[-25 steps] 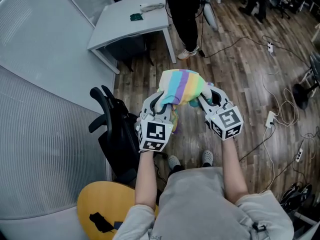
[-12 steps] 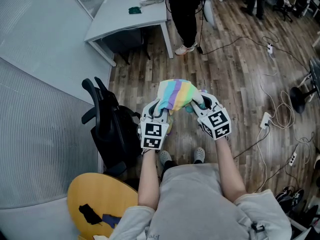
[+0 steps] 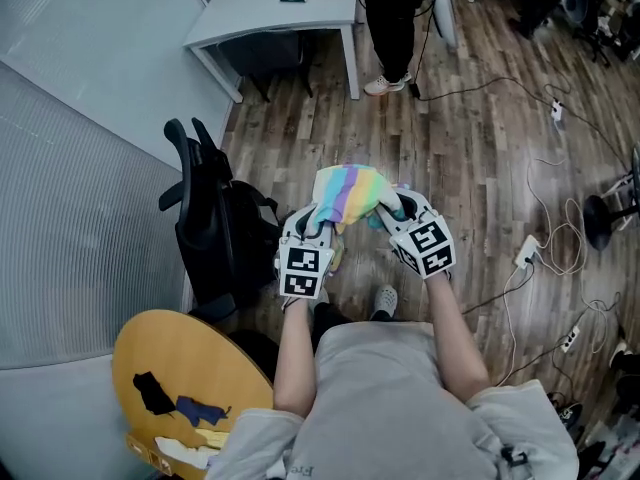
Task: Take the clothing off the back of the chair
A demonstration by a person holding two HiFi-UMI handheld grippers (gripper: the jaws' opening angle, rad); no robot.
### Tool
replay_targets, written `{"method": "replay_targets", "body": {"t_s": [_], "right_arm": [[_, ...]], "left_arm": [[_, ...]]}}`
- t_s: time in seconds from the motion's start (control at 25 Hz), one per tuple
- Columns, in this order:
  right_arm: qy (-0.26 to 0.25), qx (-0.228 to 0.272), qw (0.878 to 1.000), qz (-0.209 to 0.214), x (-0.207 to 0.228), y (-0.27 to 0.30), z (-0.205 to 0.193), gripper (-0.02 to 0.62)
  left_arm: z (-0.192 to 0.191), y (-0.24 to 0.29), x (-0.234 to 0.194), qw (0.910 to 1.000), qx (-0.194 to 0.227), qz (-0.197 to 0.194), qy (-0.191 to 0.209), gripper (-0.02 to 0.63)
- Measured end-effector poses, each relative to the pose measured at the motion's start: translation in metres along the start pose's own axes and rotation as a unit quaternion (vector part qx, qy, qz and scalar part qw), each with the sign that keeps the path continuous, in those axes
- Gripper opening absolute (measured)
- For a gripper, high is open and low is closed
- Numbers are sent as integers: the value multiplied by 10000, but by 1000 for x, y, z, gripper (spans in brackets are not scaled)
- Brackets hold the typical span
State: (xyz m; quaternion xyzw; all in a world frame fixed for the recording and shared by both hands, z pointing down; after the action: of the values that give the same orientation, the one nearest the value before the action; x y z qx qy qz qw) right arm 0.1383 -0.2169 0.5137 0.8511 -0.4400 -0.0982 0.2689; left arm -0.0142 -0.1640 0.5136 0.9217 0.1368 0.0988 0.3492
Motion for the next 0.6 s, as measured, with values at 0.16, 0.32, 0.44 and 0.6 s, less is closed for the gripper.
{"method": "replay_targets", "body": {"t_s": [0.16, 0.32, 0.44, 0.6], "right_arm": [[-75, -125, 9997, 184, -5, 5, -12, 97], [-70, -294, 9989, 368, -12, 11, -28, 97], [-63, -451, 9977, 504, -17, 14, -39, 97], [-77, -614, 9962, 614, -26, 17, -50, 97]], "left_arm": [[-17, 0, 6, 9997, -97, 69, -218, 74], [-37, 1, 12, 9989, -235, 90, -390, 74], [-50, 1, 16, 9979, -334, 114, -545, 74], [-67, 0, 20, 9965, -430, 101, -705, 74]]}}
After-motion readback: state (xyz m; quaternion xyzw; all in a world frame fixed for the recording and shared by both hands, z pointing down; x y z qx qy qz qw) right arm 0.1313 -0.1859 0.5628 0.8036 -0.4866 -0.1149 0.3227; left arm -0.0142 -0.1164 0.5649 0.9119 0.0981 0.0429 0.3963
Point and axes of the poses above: the fingertips, and each gripper's own axes: y forward along the fingers, x to its right, z out of its top, the point moved 5 cm from there along -y, backward along the fingers, and after that the axes turned 12 degrees about -x, right-handed, at the moved point
